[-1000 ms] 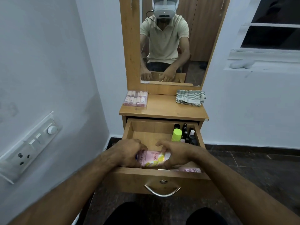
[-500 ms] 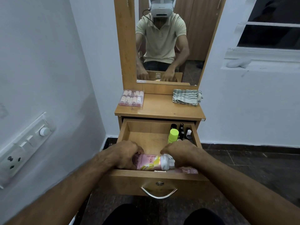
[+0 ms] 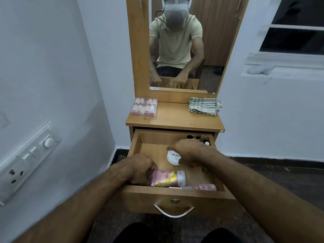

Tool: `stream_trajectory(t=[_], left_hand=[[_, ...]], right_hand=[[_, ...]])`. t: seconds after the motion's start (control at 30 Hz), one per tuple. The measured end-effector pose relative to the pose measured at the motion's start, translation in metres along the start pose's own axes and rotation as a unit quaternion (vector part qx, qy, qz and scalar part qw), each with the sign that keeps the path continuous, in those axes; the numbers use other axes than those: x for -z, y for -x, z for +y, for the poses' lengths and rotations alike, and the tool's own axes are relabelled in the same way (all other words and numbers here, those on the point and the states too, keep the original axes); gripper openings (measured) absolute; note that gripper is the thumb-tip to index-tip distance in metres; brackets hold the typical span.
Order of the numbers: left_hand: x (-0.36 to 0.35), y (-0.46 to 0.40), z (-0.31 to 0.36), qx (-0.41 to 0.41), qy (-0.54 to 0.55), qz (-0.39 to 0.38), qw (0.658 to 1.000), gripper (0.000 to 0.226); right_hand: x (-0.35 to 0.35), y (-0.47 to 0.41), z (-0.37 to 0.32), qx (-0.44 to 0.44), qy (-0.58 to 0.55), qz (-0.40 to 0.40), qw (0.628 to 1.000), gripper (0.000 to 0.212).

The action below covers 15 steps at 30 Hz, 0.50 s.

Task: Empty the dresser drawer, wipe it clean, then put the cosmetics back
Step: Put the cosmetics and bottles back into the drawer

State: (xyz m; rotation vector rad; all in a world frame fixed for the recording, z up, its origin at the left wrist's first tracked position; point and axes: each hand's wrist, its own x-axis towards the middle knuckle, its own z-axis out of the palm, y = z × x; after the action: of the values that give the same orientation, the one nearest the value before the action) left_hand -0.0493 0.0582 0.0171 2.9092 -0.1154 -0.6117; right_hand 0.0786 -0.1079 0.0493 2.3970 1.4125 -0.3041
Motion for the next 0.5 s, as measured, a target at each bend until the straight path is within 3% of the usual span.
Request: stream_trajectory(t=[0.23, 0.5], left_hand=[[0.000, -0.005, -0.002, 0.004, -0.002, -0.012, 1.000, 0.063], [-0.001, -0.009, -0.007, 0.011, 0.017, -0.010, 1.000, 0.063]], right_hand=[[-0.008, -0.017, -0.006, -0.024, 0.020, -0.040, 0.999, 0.062], [-0.018, -0.020, -0.008, -0.012, 0.024, -0.034, 0.999, 0.057]])
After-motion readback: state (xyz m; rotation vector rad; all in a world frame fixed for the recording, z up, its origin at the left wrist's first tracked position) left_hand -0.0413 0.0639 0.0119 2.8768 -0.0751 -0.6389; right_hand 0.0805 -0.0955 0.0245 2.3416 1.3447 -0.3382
